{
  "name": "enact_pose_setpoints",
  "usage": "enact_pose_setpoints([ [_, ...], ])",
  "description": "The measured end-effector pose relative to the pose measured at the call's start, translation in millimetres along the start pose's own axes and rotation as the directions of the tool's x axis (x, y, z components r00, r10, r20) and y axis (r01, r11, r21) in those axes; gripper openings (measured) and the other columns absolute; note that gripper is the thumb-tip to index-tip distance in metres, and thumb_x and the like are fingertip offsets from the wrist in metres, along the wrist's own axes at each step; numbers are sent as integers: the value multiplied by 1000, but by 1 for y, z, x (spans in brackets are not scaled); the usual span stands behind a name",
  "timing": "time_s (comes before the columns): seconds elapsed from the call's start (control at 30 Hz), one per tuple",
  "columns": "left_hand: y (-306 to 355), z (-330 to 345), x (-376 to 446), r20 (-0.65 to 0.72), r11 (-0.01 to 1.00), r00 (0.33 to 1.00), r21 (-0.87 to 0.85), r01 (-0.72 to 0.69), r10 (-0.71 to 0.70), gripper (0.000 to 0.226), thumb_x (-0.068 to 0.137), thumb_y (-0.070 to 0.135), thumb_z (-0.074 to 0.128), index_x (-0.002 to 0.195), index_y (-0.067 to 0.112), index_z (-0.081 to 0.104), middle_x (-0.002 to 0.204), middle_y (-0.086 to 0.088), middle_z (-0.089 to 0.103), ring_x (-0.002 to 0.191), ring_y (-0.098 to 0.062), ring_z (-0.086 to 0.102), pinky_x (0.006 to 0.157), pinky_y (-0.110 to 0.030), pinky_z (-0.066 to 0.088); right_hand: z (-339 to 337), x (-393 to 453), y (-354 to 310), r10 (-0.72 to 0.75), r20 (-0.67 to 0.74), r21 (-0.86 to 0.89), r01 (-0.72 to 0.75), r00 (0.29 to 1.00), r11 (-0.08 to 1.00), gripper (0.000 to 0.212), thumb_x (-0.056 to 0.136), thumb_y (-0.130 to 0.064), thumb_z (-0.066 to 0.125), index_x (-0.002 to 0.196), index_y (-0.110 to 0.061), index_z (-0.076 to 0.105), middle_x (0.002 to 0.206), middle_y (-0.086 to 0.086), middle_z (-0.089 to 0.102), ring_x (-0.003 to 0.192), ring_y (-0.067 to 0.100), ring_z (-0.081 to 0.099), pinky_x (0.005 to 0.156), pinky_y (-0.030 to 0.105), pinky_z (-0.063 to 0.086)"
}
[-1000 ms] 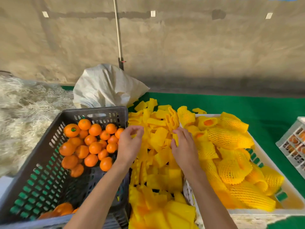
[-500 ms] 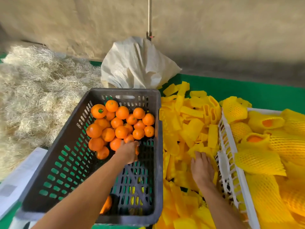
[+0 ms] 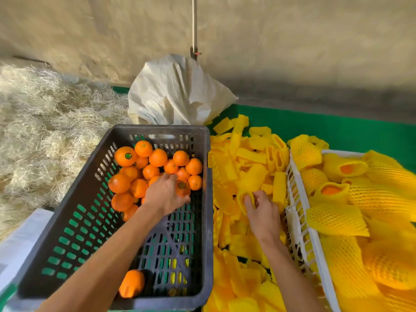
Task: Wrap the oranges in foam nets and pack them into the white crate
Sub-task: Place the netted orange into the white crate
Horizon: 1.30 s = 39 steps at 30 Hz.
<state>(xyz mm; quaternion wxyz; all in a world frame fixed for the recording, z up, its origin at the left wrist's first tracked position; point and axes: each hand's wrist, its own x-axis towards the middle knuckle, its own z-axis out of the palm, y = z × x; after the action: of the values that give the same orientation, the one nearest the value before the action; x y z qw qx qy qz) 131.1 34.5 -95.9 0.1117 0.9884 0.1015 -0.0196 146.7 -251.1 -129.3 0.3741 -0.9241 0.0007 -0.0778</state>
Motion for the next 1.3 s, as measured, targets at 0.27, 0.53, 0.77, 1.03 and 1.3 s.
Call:
enact_pose_setpoints([
  [0.27, 94, -75, -65, -363, 550, 923, -801, -238, -129, 56, 86, 47, 81, 136, 27, 64, 116, 14, 69, 94, 5, 66, 71, -7, 50, -45, -11, -71, -145, -122, 201, 168, 982, 965, 16, 94, -32, 69, 105, -21, 66, 78, -13, 62, 66, 6, 53, 55, 11, 34],
  [0.53, 157, -78, -89, 81, -100, 996, -992, 78, -32, 49, 71, 55, 82, 102, 18, 79, 83, 0, 68, 86, -19, 60, 83, -38, 50, -63, -3, -92, -95, -120, 193, 117, 988, 974, 5, 91, -20, 70, 96, -17, 69, 91, 3, 73, 80, 23, 64, 65, 32, 46],
  [0.77, 162, -69, -93, 253, -218, 950, -932, 290, 182, 66, 68, 63, 84, 125, 33, 72, 133, 2, 69, 126, -27, 63, 98, -46, 55, -76, 6, -86, -64, -42, 262, 73, 997, 962, 20, 85, -32, 80, 100, -22, 72, 100, 1, 74, 91, 23, 68, 82, 42, 57],
  [1.03, 162, -60, -82, 372, -203, 923, -901, 384, 98, 80, 67, 64, 82, 134, 24, 65, 127, -6, 72, 121, -28, 63, 90, -40, 53, -83, 12, -73, -90, 216, 271, 28, 972, 962, 18, 86, -16, 77, 101, -23, 69, 92, -7, 67, 84, 17, 64, 64, 21, 43],
  [1.3, 154, -46, -78, 228, 59, 969, -970, 234, -95, 48, 75, 51, 87, 97, 12, 71, 106, -5, 72, 100, -21, 72, 83, -44, 65, -101, -1, -72, -191, -31, 191, 194, 981, 962, 18, 105, -33, 52, 101, -24, 67, 81, -14, 63, 74, -2, 58, 63, 18, 44],
])
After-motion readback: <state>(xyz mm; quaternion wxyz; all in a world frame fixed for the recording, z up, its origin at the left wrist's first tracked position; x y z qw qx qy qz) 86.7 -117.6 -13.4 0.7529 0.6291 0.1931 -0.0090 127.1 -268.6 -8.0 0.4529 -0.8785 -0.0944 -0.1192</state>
